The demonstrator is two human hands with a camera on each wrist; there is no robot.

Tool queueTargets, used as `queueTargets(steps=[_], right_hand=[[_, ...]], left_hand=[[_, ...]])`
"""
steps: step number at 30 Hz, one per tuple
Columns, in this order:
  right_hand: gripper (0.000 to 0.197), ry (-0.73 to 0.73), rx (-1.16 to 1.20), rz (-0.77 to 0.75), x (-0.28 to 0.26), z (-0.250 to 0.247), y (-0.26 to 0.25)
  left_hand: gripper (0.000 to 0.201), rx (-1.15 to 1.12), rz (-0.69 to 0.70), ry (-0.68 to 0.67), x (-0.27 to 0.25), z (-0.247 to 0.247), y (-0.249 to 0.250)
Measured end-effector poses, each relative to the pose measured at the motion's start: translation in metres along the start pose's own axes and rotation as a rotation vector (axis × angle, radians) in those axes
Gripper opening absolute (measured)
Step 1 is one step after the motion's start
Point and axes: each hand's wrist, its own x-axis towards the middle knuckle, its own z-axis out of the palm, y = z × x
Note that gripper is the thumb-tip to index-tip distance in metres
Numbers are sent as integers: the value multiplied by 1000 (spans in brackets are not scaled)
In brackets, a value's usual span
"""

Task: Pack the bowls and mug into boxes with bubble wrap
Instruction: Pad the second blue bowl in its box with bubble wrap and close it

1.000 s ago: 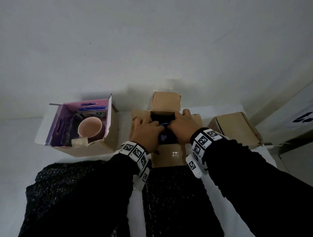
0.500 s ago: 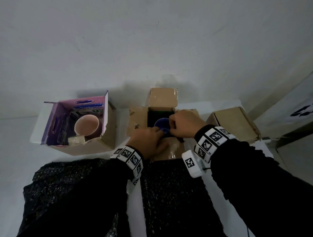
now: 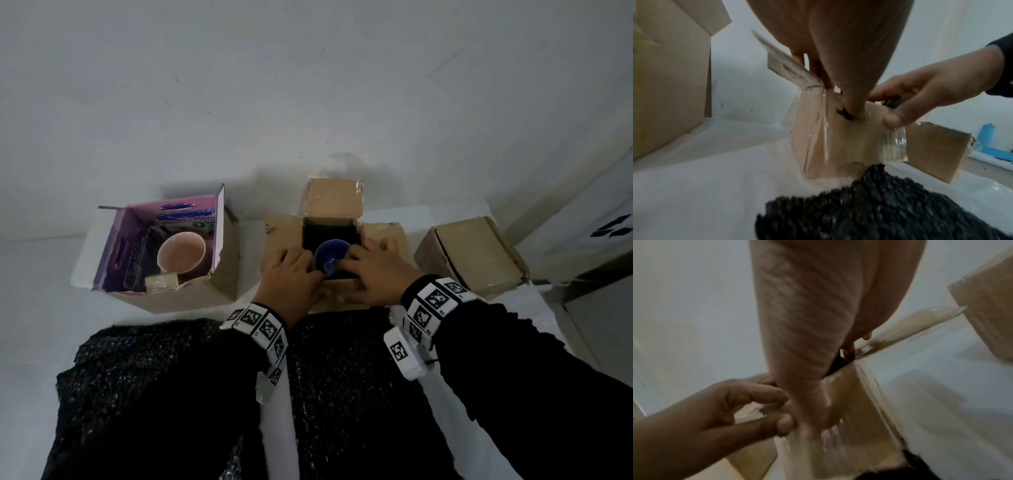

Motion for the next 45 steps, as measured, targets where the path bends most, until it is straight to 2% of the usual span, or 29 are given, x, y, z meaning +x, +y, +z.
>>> queueTargets(steps=[2, 7, 11, 17, 20, 23, 26, 30, 34, 38, 41, 43, 45], right_hand=[[51, 36, -18, -21, -3, 6, -1], [27, 234, -30, -58, -7, 17, -6], [18, 235, -124, -67, -7, 25, -7], [31, 417, -154, -45, -15, 30, -2], [36, 396, -164, -11, -17, 29, -1], [29, 380, -151, 12, -14, 31, -2], [25, 381, -137, 48, -12, 31, -4], [29, 373, -150, 53, -11, 33, -9], [25, 412, -114, 90, -18, 36, -12], [18, 414, -104, 151, -25, 36, -16], [20, 404, -109, 165, -25, 36, -18], [21, 395, -96, 172, -24, 38, -18], [23, 370, -85, 179, -24, 40, -19]], left_hand=[[22, 1, 4, 47, -2, 8, 3], [14, -25, 7, 85, -6, 14, 4], [20, -99, 34, 74, -3, 15, 5], [23, -45, 94, 22, 8, 7, 4], [28, -104, 144, -2, 9, 5, 0], [31, -163, 166, -26, 5, 8, -5], [35, -166, 127, -52, 5, 11, -3], [28, -96, 81, 16, 3, 7, 6], [47, 35, -14, -11, 3, 5, 16], [24, 133, -24, -6, 2, 6, 18], [8, 154, -50, -117, 1, -2, 20], [19, 212, -134, -182, 4, -6, 25], [28, 229, -209, -179, 9, -11, 28]])
